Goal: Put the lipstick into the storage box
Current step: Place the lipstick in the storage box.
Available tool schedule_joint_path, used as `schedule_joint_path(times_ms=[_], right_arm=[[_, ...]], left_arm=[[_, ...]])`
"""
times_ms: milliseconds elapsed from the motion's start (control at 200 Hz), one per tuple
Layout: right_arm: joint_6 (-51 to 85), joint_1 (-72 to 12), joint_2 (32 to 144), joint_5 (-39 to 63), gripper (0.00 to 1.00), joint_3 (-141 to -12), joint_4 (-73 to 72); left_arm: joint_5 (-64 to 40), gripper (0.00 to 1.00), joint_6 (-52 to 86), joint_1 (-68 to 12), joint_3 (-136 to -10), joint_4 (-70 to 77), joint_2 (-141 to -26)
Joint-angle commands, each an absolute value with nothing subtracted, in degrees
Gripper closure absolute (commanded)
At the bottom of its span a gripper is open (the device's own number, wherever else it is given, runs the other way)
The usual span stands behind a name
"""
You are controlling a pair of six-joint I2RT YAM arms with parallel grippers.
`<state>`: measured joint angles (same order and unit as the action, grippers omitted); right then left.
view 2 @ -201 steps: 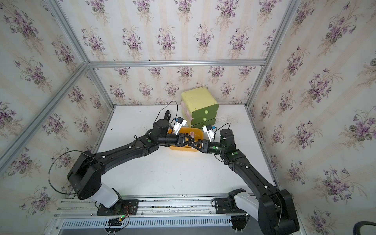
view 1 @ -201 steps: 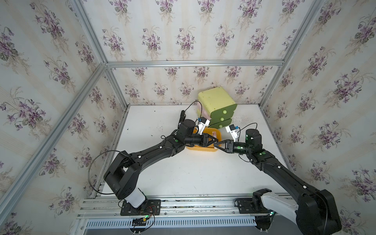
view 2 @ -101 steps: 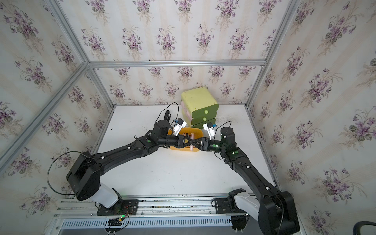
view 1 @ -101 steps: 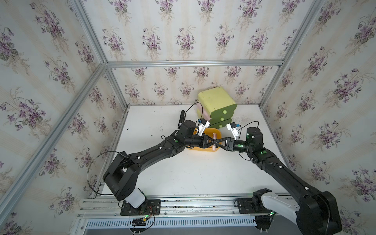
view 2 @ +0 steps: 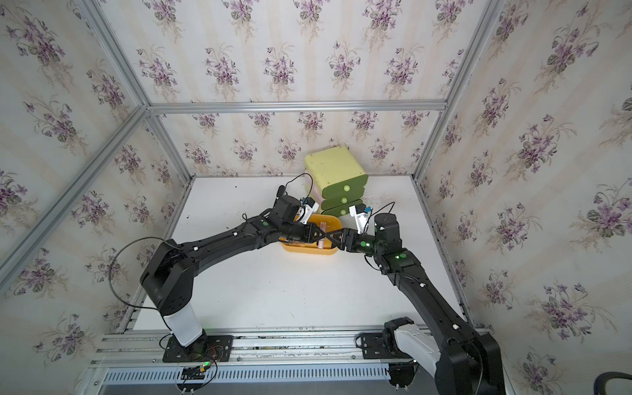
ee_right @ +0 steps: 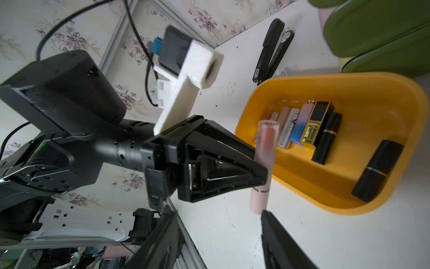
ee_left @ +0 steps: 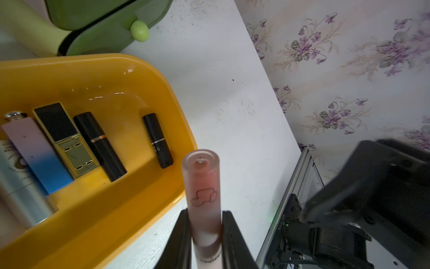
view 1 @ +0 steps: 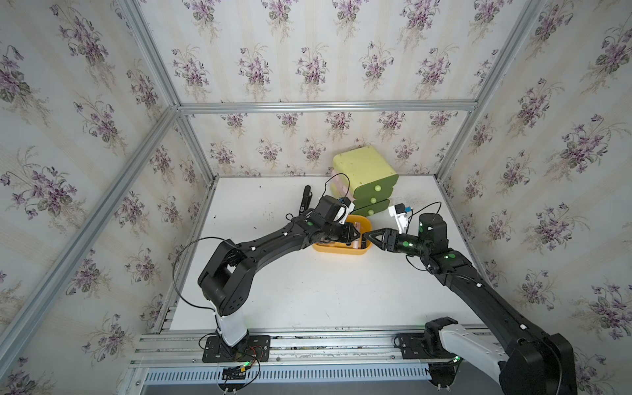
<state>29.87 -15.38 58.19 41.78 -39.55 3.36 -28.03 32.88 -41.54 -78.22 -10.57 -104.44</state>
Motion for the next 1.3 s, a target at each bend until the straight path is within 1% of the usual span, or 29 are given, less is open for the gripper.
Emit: schedule_joint_path(times_ms=[0,120,539,679,829,914,974,1294], right_arm=[[27.22,-15.25,57.01,37.65,0.39,-40.72,7.38],[26.5,-15.12,56.52,37.19,0.39,-41.2,8.96],[25.44,-14.94,56.23,37.09,0.38,-41.53,10.98],[25.21,-14.95,55.92,37.16,0.38,-41.32,11.45],[25.1,-15.01,55.97,37.14,0.38,-41.27,11.81],[25.02,-14.95,55.87,37.1,0.38,-41.36,11.93],[25.12,-14.99,55.89,37.17,0.38,-41.44,11.95],[26.18,-14.94,55.08,37.45,0.38,-41.25,11.49]], left_arm=[[-26.1,0.8,29.98,-41.14,-82.52,-15.83,-108.1],[-25.81,0.8,29.6,-40.89,-86.1,-18.11,-111.88],[-25.99,0.8,31.95,-40.2,-89.39,-17.14,-119.53],[-26.01,0.78,32.17,-40.0,-90.56,-17.4,-121.25],[-26.54,0.73,32.7,-39.73,-91.23,-17.49,-122.81],[-26.63,0.68,32.98,-39.59,-91.34,-17.49,-123.11],[-26.7,0.66,33.03,-39.64,-91.23,-17.54,-123.03],[-25.71,0.66,32.58,-39.63,-88.11,-17.49,-118.56]])
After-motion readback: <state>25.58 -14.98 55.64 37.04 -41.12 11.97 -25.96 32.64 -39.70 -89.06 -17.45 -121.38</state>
